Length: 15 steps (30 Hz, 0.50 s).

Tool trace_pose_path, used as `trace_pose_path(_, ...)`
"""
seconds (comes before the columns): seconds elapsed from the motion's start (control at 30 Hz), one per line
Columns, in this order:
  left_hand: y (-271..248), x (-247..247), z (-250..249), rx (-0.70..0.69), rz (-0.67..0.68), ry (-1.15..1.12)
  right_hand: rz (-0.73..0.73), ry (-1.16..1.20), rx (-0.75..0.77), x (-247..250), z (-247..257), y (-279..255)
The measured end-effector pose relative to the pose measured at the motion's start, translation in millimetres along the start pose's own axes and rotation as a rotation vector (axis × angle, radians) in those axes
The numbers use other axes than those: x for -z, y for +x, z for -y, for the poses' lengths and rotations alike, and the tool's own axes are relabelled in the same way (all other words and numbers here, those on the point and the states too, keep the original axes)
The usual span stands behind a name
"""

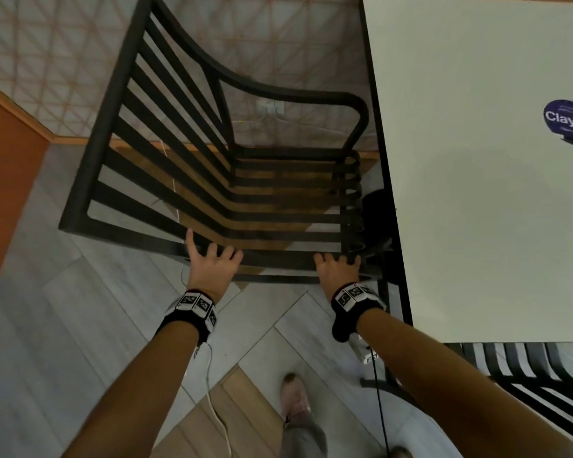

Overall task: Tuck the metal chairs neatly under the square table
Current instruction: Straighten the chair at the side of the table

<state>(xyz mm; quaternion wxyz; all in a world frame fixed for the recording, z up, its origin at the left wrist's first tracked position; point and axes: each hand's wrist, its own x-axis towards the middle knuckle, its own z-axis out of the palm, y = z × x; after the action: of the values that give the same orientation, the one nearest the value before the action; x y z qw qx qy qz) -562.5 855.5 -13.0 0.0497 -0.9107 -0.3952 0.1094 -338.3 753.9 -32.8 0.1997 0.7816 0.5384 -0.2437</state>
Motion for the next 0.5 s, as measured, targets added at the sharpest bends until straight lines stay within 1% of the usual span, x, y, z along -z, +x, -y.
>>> trace_pose_path(0.13, 9, -1, -4, 0.021, 0.017, 0.000, -0.002, 0.058, -0.060, 7, -3, 8)
trace_pose_path(0.23, 3, 1, -10, 0.053, 0.040, 0.001, 0.012, 0.066, -0.057, 6, -5, 3)
trace_pose_path(0.37, -14, 7, -16, 0.058, 0.127, 0.006, 0.028, 0.046, -0.048, -4, -3, -11)
trace_pose_path(0.5, -25, 13, -23, 0.070, 0.152, 0.004, -0.020, 0.016, -0.021, -10, -3, -25)
